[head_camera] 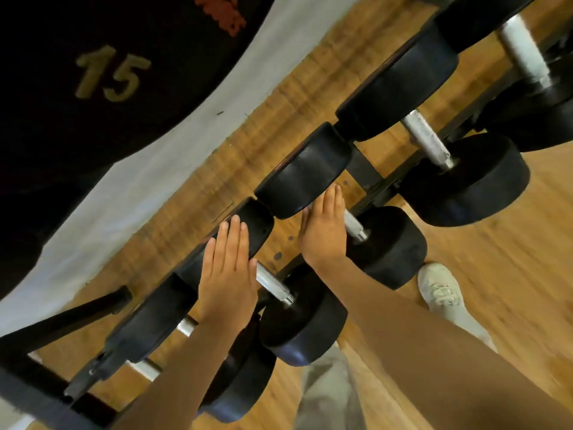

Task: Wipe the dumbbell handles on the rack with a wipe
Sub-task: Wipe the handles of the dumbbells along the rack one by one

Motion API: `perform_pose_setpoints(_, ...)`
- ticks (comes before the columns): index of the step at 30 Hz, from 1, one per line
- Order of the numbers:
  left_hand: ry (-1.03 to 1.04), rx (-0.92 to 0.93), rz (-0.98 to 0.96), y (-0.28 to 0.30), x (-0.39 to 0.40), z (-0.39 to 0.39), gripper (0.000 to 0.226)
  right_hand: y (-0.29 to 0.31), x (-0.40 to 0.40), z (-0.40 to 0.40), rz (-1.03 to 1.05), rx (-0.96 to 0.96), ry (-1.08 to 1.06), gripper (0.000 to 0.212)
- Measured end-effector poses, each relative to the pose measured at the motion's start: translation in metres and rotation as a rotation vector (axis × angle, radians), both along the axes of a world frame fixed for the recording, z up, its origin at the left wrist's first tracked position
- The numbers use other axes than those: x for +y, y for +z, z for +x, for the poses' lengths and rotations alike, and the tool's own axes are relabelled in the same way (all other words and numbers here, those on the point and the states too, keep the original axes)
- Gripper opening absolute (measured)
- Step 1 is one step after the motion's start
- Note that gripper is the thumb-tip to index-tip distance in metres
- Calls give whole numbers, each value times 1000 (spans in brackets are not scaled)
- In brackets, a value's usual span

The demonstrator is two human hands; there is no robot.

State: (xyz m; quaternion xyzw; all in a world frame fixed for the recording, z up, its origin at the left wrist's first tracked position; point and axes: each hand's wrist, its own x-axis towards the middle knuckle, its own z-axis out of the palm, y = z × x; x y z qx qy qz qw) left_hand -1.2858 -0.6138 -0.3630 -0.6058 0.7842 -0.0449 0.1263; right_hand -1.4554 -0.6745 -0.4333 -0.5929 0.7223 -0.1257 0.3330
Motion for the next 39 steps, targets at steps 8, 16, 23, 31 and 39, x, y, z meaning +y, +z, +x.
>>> perform_pose_setpoints(8, -195, 70, 35, 3, -11, 27, 55, 3, 40, -6, 253, 12, -292, 65)
perform_pose_setpoints(16, -253, 201, -202, -16, -14, 30, 48, 2, -5, 18, -85, -166, -295, 54)
perform_pose_setpoints(23, -280, 232, -254, -22, -11, 34, 46, 6, 36, -9, 380, 77, -327, 76)
perform_pose_setpoints(31, -287, 213, -256, -22, -11, 35, 48, 13, 6, 2, 146, -150, -284, 65)
perform_pose_setpoints(39, -284, 215, -241, -22, -11, 36, 48, 6, 39, 5, 265, -25, -415, 64)
